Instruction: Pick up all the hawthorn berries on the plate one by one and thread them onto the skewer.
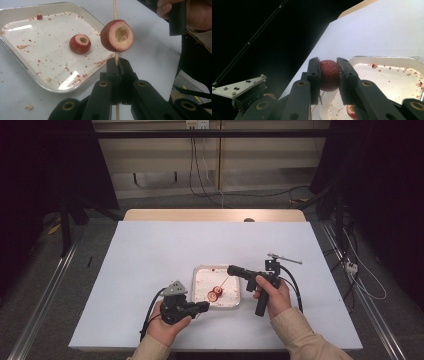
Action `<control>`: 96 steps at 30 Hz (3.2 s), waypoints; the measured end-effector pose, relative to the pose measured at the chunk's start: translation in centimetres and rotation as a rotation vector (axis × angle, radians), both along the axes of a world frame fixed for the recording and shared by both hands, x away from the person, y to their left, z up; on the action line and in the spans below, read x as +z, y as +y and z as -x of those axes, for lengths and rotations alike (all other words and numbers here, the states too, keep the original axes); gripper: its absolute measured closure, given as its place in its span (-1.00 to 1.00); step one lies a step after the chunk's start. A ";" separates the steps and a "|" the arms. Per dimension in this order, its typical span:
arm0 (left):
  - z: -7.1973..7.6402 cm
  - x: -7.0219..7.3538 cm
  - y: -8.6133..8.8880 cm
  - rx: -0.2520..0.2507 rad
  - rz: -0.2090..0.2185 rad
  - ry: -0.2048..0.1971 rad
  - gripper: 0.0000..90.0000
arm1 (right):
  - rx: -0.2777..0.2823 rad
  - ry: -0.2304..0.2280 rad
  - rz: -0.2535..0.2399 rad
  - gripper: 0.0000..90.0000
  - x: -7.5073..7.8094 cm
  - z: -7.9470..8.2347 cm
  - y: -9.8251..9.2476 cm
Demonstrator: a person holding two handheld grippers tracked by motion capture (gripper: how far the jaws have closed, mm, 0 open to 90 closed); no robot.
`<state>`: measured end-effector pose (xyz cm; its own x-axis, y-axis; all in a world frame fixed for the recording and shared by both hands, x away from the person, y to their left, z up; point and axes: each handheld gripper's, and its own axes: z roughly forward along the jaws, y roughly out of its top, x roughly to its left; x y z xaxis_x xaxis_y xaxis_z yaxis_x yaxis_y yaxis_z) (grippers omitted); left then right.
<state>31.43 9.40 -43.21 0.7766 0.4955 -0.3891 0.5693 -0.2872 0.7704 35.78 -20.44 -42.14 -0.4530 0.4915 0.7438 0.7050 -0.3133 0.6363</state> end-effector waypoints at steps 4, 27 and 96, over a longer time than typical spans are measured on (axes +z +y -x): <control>0.1 0.0 -0.1 -0.004 0.006 0.001 0.97 | -0.004 0.000 -0.002 0.65 0.0 0.0 0.0; 0.0 -0.1 -0.3 0.069 0.041 0.000 0.98 | -0.006 -0.012 0.003 0.65 -0.4 0.6 1.6; -0.5 -0.1 -1.2 0.125 0.076 0.030 0.98 | -0.053 -0.013 0.013 0.65 -1.4 1.6 4.4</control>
